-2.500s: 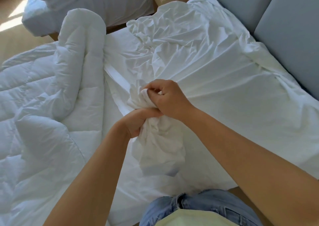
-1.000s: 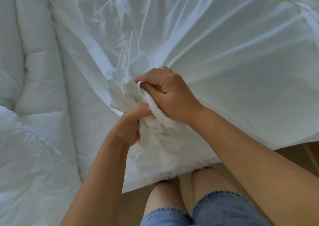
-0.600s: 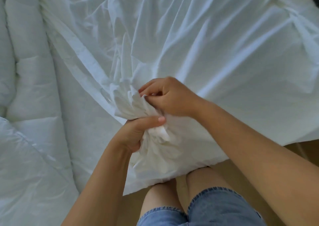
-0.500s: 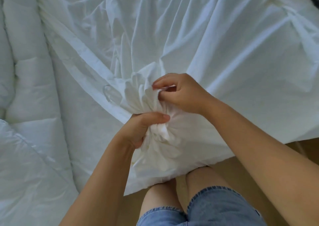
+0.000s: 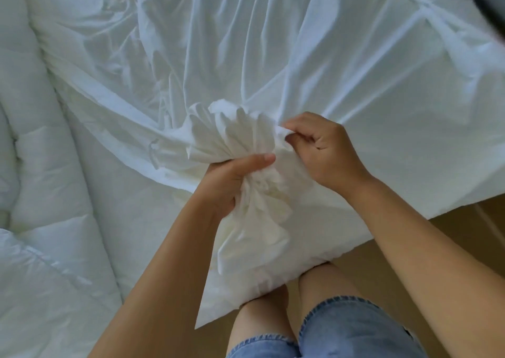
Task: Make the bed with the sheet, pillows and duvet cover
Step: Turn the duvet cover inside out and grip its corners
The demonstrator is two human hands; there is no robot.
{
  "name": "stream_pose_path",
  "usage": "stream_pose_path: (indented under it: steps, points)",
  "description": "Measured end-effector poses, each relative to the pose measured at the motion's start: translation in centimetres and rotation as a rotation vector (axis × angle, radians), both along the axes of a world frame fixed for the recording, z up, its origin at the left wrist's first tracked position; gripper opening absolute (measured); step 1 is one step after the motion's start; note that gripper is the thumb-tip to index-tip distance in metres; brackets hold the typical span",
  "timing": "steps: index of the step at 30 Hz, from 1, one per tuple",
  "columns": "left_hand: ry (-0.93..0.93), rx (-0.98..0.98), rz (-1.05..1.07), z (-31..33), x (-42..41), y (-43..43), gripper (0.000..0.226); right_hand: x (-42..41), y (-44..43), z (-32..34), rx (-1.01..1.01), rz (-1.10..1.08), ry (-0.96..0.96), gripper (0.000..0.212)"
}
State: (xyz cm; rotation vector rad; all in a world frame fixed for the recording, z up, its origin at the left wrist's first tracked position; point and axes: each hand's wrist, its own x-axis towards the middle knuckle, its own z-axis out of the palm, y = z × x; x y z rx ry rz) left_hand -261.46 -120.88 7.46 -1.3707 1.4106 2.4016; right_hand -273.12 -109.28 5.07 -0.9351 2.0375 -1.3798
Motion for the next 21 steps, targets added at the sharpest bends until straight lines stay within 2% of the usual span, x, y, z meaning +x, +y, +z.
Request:
stream_pose_path:
  steps: [3,6,8,11,15,21]
  points:
    - [0.104,-0.033,-0.114,0.1,-0.2,0.1,0.02,1.6,-1.4,2.3,-0.131,0.1,-0.298,0.016]
    - [0.234,-0.017,-0.139,0.5,0.1,-0.7,0.024,1.5,-2.8,3.6,-0.155,0.19,-0.465,0.019]
    - [0.282,0.03,-0.178,0.8,0.3,-1.3,0.035,1.2,-3.6,4.2,-0.125,0.226,-0.482,0.015]
    - [0.238,0.066,-0.212,1.0,0.8,-1.6,0.048,1.3,-4.9,4.5,-0.095,0.261,-0.42,0.013]
    - [0.178,0.01,-0.135,1.2,1.7,-1.5,0.028,1.8,-6.1,4.6,-0.065,0.314,-0.421,0.015]
    - [0.038,-0.116,-0.01,1.4,1.6,-0.2,0.018,2.2,-5.9,3.8,-0.052,0.275,-0.446,0.016]
